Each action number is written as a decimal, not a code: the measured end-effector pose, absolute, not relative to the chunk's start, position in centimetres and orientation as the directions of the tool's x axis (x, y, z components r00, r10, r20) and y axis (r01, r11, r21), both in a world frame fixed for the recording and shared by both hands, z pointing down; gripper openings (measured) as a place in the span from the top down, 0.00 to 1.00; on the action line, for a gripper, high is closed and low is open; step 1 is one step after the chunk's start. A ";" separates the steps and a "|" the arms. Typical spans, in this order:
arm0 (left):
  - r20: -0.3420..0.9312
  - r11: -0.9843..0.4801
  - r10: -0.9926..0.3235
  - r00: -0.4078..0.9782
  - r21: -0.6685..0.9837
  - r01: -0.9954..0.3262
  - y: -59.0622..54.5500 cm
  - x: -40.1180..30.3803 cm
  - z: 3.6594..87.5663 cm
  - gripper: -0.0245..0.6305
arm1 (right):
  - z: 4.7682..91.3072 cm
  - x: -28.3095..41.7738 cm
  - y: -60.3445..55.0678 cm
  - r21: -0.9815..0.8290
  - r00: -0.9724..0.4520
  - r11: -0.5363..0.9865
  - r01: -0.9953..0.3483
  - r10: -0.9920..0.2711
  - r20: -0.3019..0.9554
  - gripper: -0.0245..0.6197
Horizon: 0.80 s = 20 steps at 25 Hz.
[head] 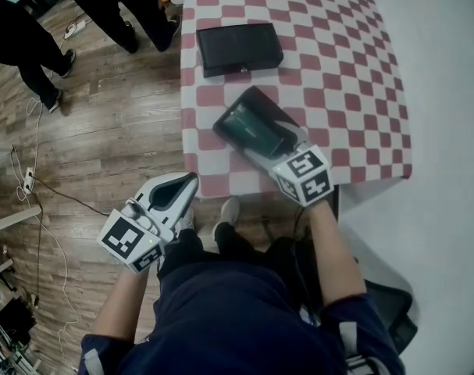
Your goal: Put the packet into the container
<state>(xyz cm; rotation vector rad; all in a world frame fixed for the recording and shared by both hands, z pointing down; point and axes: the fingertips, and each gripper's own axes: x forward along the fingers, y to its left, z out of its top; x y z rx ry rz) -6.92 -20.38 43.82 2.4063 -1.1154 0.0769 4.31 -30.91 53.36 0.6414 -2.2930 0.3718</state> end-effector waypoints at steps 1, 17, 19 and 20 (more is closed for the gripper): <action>0.246 -0.557 -0.700 0.670 0.399 -0.728 -20.4 -6.8 43.6 0.93 | 52.5 4.4 -30.5 -0.088 -0.636 0.829 -0.552 -0.351 0.688 0.39; 0.220 -0.680 -0.610 0.761 0.348 -0.646 -18.9 -3.2 40.3 0.93 | 42.6 7.7 -24.8 -0.188 -0.735 0.748 -0.637 -0.515 0.441 0.91; 0.215 -0.695 -0.600 0.771 0.337 -0.635 -18.6 -3.0 40.0 0.93 | 42.1 7.7 -23.9 -0.191 -0.732 0.740 -0.645 -0.526 0.432 0.92; 0.211 -0.703 -0.595 0.775 0.330 -0.630 -18.5 -2.9 39.7 0.93 | 41.8 7.7 -23.5 -0.190 -0.731 0.737 -0.648 -0.533 0.426 0.92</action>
